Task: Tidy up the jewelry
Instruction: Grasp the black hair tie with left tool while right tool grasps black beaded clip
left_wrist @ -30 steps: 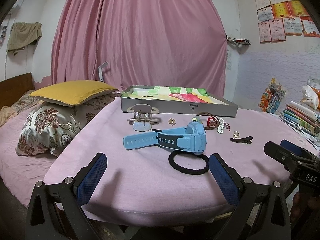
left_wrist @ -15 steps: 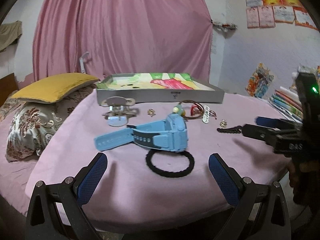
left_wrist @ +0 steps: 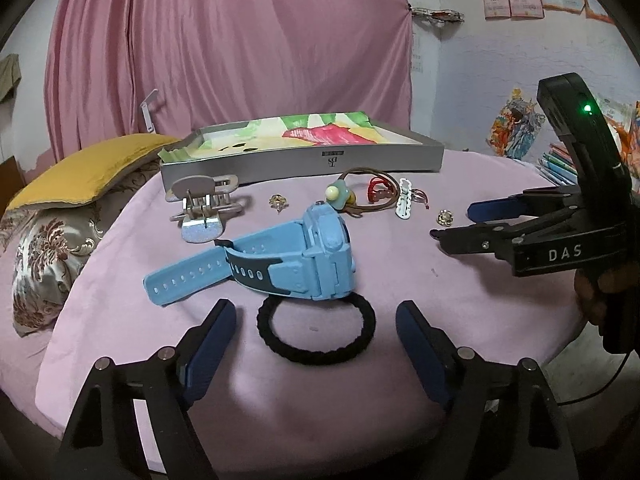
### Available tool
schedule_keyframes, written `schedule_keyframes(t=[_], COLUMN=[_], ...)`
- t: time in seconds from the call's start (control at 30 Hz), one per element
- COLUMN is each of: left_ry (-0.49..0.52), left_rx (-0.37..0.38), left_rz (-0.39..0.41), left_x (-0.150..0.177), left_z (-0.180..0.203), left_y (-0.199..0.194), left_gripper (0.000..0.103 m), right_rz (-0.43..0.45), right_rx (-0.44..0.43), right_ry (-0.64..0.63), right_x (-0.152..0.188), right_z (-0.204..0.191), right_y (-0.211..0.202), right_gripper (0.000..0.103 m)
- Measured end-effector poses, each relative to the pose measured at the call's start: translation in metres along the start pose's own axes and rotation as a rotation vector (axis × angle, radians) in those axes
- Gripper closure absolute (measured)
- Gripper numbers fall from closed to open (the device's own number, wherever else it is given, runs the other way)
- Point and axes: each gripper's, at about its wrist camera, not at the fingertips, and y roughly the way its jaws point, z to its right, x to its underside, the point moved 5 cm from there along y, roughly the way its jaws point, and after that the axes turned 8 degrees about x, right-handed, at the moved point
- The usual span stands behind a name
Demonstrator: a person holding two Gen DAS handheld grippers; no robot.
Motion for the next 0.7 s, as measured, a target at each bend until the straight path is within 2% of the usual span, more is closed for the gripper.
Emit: schedule_keyframes(t=[0.2,0.37,0.43,0.57,0.7], left_ry=[-0.006,0.017,0.024,0.037,0.035], left_rx=[-0.021,-0.007,0.0,0.007,0.016], left_rz=[0.004,0.007,0.008,0.006,0.005], left_x=[0.0,0.002,0.001,0.002,0.003], left_z=[-0.004,0.003,0.005,0.009,0.009], left_y=[-0.003,-0.006,-0.006,-0.007,-0.01], left_gripper=[0.041,0.062,0.068,0.088,0.093], right_rz=[0.024,0.054,0.065,0.092,0.126], right_rx=[0.003,0.002,0.01,0.001,-0.013], right_ry=[-0.003,0.001,0.009,0.044,0.079], right_x=[0.009,0.016,0.018,0.024,0.034], right_z=[-0.005,-0.015,-0.017,-0.019,-0.023], right_y=[-0.012,-0.02,-0.022,-0.026,-0.033], right_gripper=[0.072,0.089,0.089,0.09,0.09])
